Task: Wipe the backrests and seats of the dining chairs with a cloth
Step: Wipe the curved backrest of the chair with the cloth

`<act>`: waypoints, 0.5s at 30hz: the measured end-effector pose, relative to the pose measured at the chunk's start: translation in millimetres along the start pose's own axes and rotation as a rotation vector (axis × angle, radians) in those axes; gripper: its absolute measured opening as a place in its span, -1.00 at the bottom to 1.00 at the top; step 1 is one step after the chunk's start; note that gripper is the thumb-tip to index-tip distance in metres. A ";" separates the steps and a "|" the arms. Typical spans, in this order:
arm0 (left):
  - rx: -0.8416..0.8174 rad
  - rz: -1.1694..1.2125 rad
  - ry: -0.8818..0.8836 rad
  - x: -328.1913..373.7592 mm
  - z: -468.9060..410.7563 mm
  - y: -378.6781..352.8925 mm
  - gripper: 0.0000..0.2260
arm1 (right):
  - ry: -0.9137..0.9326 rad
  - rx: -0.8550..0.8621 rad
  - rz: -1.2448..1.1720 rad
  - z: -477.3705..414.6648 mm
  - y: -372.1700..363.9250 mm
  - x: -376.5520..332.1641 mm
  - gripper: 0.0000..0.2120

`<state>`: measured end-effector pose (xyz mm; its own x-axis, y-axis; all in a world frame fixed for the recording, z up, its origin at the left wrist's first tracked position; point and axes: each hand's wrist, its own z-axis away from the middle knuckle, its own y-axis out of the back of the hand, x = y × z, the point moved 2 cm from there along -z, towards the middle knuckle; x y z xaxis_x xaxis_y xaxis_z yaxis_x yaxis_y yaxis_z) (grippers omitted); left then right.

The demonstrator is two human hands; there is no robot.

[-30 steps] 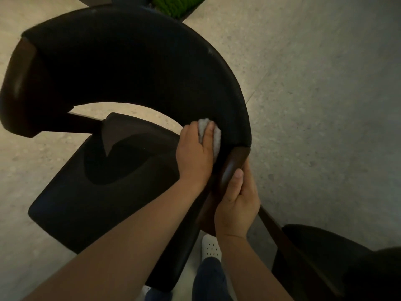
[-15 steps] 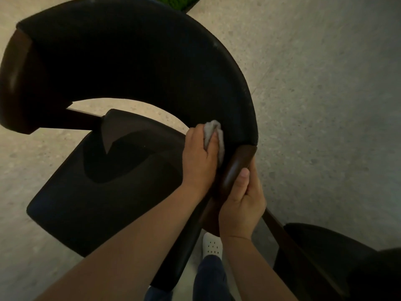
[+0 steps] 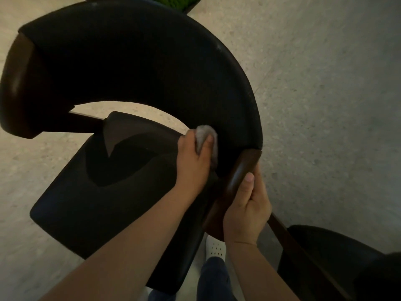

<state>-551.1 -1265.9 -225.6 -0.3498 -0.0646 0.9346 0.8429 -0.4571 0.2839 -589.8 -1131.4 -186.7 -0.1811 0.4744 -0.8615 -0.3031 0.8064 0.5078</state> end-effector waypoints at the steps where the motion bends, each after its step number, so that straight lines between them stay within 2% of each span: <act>1: -0.021 -0.019 0.022 -0.4 -1.0 -5.0 -0.78 | -0.001 0.001 0.003 0.2 0.0 -0.1 -0.39; 3: -0.044 -0.046 0.168 -9.2 -5.6 -10.6 -0.77 | -0.004 0.001 0.008 -0.2 0.6 0.1 -0.41; 5: -0.088 -0.057 0.308 -18.9 -8.7 -7.5 -0.83 | -0.001 -0.002 0.010 -0.2 0.7 0.2 -0.42; 7: -0.078 -0.112 0.300 -16.4 -8.7 1.8 -0.87 | -0.003 -0.002 0.004 0.3 -0.1 -0.6 -0.41; 11: 0.036 -0.128 0.033 31.2 -4.9 20.2 -0.75 | 0.006 -0.003 0.004 0.4 0.3 -1.1 -0.38; 15: 0.091 -0.136 -0.310 90.0 2.5 17.6 -0.81 | -0.001 -0.004 0.011 0.8 0.1 -2.0 -0.36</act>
<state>-566.8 -1277.5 -136.0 -0.3320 0.2702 0.9038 0.8350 -0.3615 0.4148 -588.8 -1132.0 -185.0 -0.1833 0.4837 -0.8558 -0.3047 0.7997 0.5173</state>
